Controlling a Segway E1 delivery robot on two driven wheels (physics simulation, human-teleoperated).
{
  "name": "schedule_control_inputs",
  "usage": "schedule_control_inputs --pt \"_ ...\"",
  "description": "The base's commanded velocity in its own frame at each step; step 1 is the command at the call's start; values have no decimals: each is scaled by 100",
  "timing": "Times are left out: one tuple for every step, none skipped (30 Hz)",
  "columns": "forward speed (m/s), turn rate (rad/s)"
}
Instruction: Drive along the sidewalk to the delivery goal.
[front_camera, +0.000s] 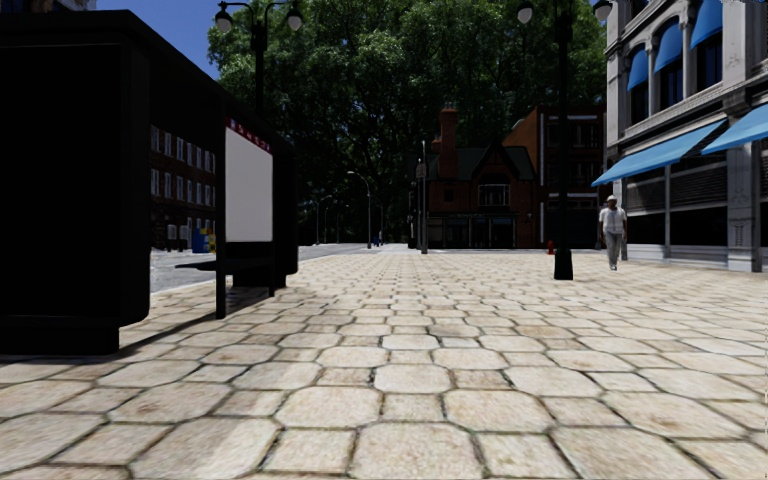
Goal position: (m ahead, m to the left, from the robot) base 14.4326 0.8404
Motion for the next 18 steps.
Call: schedule_control_inputs --pt "200 0" --pt "200 0" --pt "200 0" --pt "200 0" --pt "200 0" --pt "200 0" --pt "200 0" --pt "200 0" --pt "200 0" --pt "200 0" --pt "200 0" --pt "200 0" --pt "200 0" --pt "200 0" --pt "200 0" --pt "200 0" --pt "200 0" --pt "200 0"
